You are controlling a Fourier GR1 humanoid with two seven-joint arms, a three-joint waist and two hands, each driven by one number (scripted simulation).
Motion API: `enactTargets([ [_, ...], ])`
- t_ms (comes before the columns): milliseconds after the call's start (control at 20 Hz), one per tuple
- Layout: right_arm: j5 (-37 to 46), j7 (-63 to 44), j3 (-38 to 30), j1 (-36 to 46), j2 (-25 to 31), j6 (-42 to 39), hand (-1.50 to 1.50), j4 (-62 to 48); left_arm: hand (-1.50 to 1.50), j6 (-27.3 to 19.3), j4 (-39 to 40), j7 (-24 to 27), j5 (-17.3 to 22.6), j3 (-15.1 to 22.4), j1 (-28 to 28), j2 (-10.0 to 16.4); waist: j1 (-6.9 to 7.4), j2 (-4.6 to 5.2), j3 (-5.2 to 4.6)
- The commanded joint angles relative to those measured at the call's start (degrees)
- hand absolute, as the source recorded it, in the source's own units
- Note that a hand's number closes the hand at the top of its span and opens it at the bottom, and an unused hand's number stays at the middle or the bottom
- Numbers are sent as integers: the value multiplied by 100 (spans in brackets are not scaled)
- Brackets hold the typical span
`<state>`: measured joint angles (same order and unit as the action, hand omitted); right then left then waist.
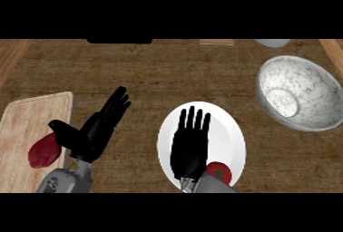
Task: Pick the squash from the plate and place it in the bowl
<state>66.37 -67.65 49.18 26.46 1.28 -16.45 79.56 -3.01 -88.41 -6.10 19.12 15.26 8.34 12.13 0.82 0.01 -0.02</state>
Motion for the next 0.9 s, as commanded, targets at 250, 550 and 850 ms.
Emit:
enactTargets([
  [250, 105, -826, -176, 189, -122, 77, -150, -283, 0, 101, 81, -32, 7, -177, 90, -90, -43, -1, 1],
  [550, 144, -372, -284, 67, -124, 924, 150, -829, 0, 200, 39, 181, -192, -90, -258, -139, -15, 4, 2],
  [850, 465, 316, -306, 313, -128, 1012, 150, -1485, 0, 187, -67, -209, -188, -321, 18, -154, -26, 5, 3],
])
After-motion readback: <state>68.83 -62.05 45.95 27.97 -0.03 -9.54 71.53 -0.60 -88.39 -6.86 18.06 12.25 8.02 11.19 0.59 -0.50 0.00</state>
